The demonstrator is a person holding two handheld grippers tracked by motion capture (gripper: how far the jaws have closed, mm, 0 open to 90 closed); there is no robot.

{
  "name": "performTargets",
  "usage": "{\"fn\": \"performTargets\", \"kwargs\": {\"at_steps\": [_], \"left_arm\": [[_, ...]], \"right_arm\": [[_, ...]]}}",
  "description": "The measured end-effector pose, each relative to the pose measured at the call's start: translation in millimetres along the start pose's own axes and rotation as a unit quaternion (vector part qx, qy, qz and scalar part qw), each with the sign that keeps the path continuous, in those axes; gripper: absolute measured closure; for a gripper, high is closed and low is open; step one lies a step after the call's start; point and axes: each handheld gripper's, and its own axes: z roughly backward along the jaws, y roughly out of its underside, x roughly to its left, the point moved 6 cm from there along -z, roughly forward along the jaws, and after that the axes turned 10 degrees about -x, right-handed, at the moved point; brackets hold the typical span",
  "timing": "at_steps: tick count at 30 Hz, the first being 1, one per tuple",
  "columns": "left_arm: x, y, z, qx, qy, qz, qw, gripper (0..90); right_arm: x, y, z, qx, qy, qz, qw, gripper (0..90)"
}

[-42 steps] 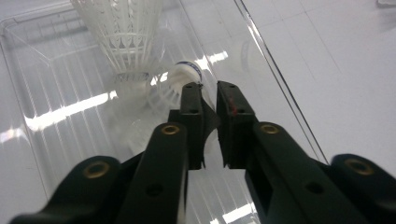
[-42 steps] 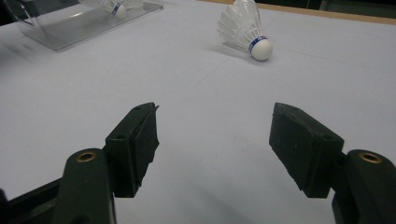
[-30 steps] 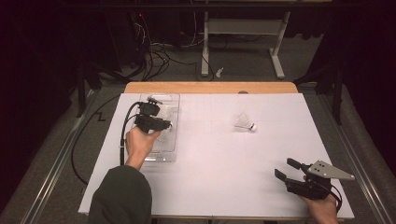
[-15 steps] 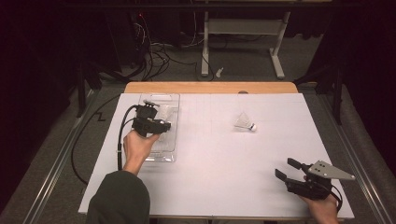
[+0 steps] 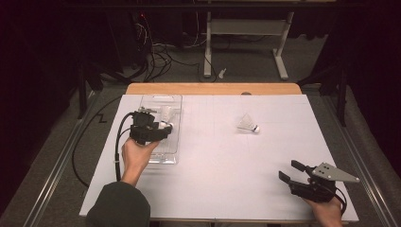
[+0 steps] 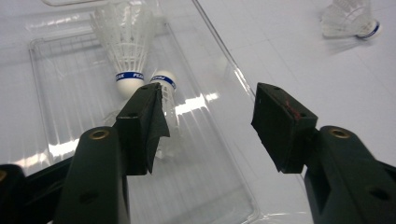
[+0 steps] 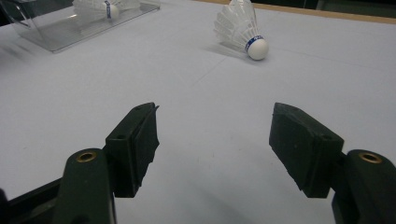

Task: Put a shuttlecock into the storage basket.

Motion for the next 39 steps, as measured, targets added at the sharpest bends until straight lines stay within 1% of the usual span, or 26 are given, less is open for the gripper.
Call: {"fn": "performTargets", "kwargs": {"at_steps": [3, 4, 5, 8, 13, 16, 18, 26, 39], "left_arm": [[-3.1, 1.8, 6.9, -0.014, 0.002, -0.004, 0.9999, 42.6], [-3.7, 2.3, 8.8, -0.015, -0.001, -0.009, 0.9999, 42.5], [-4.4, 2.6, 10.6, -0.021, -0.003, -0.011, 0.9997, 42.5], [-6.3, 4.7, 14.8, -0.033, 0.001, -0.010, 0.9994, 42.3], [-9.7, 9.1, 16.4, -0.039, 0.004, -0.017, 0.9991, 42.2], [-12.1, 10.1, 17.5, -0.048, 0.005, -0.017, 0.9987, 42.4], [-14.2, 10.6, 18.3, -0.050, 0.007, -0.022, 0.9985, 42.4], [-22.7, 14.4, 19.8, -0.057, 0.017, -0.025, 0.9979, 42.4], [-25.0, 22.1, 27.8, -0.069, 0.023, -0.020, 0.9971, 42.4]], "right_arm": [[-0.5, 0.0, 0.2, 0.000, 0.001, -0.001, 1.0000, 32.8], [-0.1, -0.2, 0.4, -0.001, 0.000, 0.001, 1.0000, 32.8], [0.0, -0.3, 0.5, -0.001, 0.000, 0.001, 1.0000, 32.8], [-0.2, -0.2, 0.3, -0.001, 0.001, 0.000, 1.0000, 32.8], [-0.1, -0.5, 0.5, -0.001, 0.001, 0.002, 1.0000, 32.8], [-0.3, -0.5, 0.8, -0.002, 0.001, 0.001, 1.0000, 32.8], [-0.4, -0.4, 0.7, -0.001, 0.001, 0.001, 1.0000, 32.8], [0.1, -0.7, 0.3, -0.001, 0.000, 0.002, 1.0000, 32.8], [-0.4, -0.6, 0.5, -0.002, 0.002, 0.000, 1.0000, 32.8]]}}
